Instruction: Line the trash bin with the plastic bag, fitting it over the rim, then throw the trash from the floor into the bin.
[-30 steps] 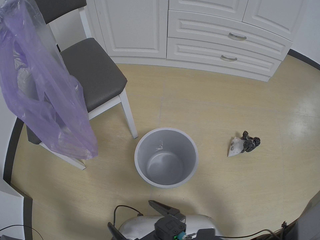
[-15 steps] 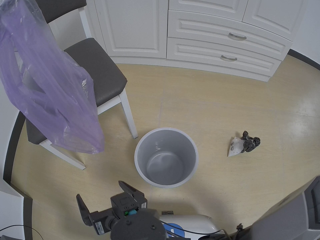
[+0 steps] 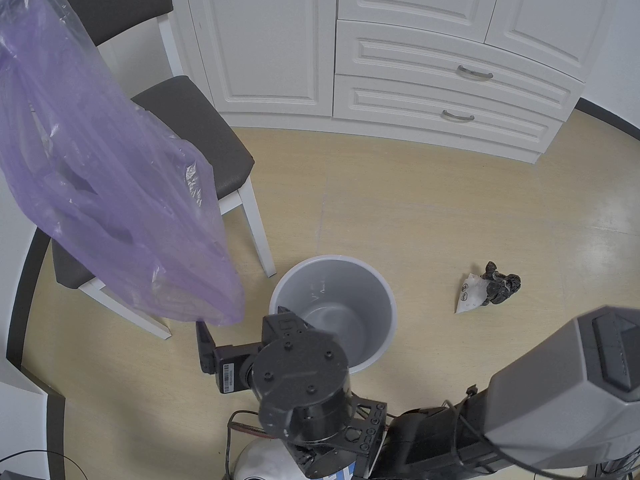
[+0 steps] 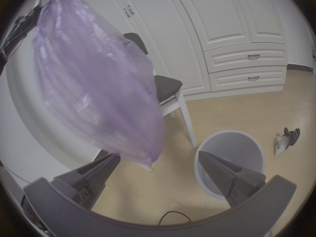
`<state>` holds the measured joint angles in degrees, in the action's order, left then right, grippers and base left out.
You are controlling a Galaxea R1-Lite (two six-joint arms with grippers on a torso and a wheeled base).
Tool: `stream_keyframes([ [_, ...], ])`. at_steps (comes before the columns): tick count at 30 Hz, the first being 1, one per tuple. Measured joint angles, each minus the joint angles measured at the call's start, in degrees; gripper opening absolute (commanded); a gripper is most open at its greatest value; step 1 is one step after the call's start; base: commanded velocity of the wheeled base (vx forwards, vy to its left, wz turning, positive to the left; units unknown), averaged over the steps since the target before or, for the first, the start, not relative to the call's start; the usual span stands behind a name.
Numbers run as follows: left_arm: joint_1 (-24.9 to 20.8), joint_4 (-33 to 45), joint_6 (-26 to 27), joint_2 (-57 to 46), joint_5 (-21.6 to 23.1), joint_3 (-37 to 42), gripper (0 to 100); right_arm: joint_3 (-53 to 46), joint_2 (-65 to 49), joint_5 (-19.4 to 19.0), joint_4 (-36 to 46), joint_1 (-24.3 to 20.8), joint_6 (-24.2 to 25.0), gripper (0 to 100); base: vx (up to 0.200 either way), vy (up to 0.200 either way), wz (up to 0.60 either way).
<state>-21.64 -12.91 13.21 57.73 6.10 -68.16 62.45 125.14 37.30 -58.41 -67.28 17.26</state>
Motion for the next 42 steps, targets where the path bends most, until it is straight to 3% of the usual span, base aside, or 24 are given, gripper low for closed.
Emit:
stream_keyframes([
  [14, -0.8, 0.1, 0.0, -0.4, -0.1, 0.3, 0, -0.4, -6.7, -0.3, 0.6, 2.1, -1.1, 100, 0.000, 0.000, 0.00],
  [42, -0.9, -0.1, 0.0, 0.7, -0.4, -0.1, 0, -0.4, -10.6, -0.8, 0.2, -1.1, -3.5, 100, 0.000, 0.000, 0.00],
])
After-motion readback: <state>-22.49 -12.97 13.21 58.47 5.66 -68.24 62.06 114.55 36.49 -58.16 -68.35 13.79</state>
